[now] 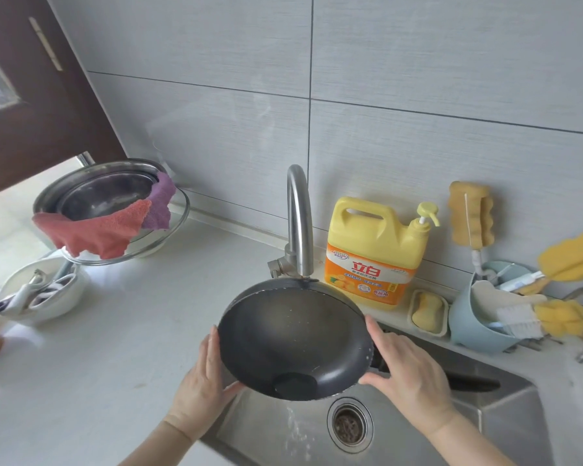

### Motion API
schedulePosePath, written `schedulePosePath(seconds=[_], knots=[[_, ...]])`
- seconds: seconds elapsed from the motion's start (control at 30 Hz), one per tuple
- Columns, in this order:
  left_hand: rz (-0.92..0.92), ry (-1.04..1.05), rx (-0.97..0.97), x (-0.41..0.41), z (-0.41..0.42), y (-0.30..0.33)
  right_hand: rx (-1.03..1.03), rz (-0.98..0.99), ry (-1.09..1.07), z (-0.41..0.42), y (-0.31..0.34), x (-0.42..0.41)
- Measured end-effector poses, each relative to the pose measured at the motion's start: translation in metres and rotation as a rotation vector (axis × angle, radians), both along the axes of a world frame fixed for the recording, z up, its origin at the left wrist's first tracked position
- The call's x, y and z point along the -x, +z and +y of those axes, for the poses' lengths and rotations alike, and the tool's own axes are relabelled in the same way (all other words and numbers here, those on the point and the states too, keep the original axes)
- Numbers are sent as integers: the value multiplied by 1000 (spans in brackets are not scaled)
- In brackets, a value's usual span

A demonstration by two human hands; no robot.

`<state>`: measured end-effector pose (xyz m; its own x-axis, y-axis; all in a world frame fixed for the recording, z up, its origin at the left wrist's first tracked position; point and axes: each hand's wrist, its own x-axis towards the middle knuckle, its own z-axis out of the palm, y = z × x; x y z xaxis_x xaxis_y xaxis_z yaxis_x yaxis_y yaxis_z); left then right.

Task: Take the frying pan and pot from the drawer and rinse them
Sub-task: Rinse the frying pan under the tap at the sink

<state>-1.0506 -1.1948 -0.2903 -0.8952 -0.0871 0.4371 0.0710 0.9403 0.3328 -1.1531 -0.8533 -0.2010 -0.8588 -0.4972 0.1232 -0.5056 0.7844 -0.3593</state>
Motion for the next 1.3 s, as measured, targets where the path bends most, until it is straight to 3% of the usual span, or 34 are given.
schedulePosePath(seconds=[0.23,0.57,0.77,1.1,1.3], knots=[[-98,58,-27,-7,-17,-7,0,56,44,-17,-1,9],[-142,-40,-33,13,37,-11,-20,18,-47,33,3,-7],[-140,-47,-21,20,58,-2,-34,28,-75,49,3,-9],[-116,15,-66,1,15,-3,-28,-19,-11,11,3,-4],[-2,24,-23,-7,-2,0,-13,1,17,-10,3,5]])
